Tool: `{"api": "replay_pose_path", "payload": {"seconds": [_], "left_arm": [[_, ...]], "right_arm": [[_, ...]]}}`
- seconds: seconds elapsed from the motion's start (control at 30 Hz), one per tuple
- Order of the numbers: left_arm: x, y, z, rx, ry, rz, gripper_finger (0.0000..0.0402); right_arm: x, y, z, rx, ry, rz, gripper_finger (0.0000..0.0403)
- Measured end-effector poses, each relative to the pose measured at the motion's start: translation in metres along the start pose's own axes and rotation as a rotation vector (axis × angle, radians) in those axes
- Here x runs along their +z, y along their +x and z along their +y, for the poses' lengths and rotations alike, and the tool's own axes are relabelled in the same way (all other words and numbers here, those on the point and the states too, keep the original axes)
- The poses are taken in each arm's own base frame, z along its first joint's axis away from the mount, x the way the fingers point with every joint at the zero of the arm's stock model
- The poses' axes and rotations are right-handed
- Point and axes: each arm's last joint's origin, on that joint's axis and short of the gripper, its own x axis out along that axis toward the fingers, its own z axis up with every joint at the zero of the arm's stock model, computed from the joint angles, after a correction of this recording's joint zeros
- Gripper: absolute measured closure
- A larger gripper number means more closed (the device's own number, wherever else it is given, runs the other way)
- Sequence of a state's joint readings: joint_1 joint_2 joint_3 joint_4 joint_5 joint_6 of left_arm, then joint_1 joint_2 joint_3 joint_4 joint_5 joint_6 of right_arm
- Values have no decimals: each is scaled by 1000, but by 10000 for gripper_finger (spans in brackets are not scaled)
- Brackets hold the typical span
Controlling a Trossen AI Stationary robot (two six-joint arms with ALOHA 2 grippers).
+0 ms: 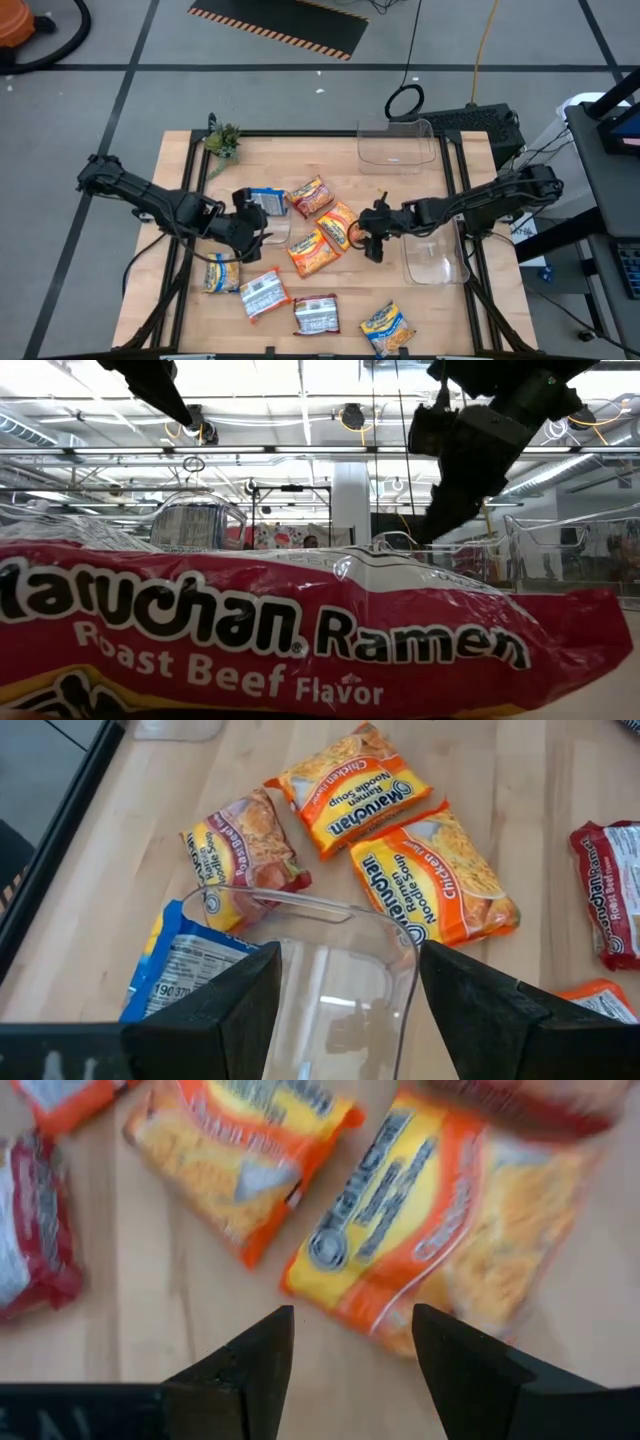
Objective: Sort Maruchan noodles
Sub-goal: Put the top orange noodle pack into the bottom right transparent bin
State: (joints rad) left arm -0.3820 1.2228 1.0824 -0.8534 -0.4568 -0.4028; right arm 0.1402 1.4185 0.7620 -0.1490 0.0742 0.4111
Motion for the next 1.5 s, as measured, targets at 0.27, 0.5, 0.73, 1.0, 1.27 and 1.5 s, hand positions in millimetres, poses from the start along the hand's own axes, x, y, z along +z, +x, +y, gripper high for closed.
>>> {"api": "replay_pose_path", "payload": {"seconds": [0.27, 0.5, 0.73, 1.0, 1.27, 1.5], "left_arm": [[8, 0, -3, -31, 64, -83, 158], [10, 0, -4, -45, 73, -95, 158], [10, 0, -4, -43, 112, -95, 158], [10, 0, -5, -45, 113, -101, 158], [8, 0, -4, -41, 138, -80, 158], [7, 0, -3, -37, 145, -69, 158]], "right_arm": [[-3, 7, 7, -18, -35, 84, 204], [-6, 7, 4, -41, -56, 128, 204], [-10, 6, 1, -109, -65, 148, 204], [-5, 8, -11, -156, -88, 138, 204], [-9, 30, -27, -158, -96, 225, 204], [-9, 44, -39, -149, -87, 242, 204]]}}
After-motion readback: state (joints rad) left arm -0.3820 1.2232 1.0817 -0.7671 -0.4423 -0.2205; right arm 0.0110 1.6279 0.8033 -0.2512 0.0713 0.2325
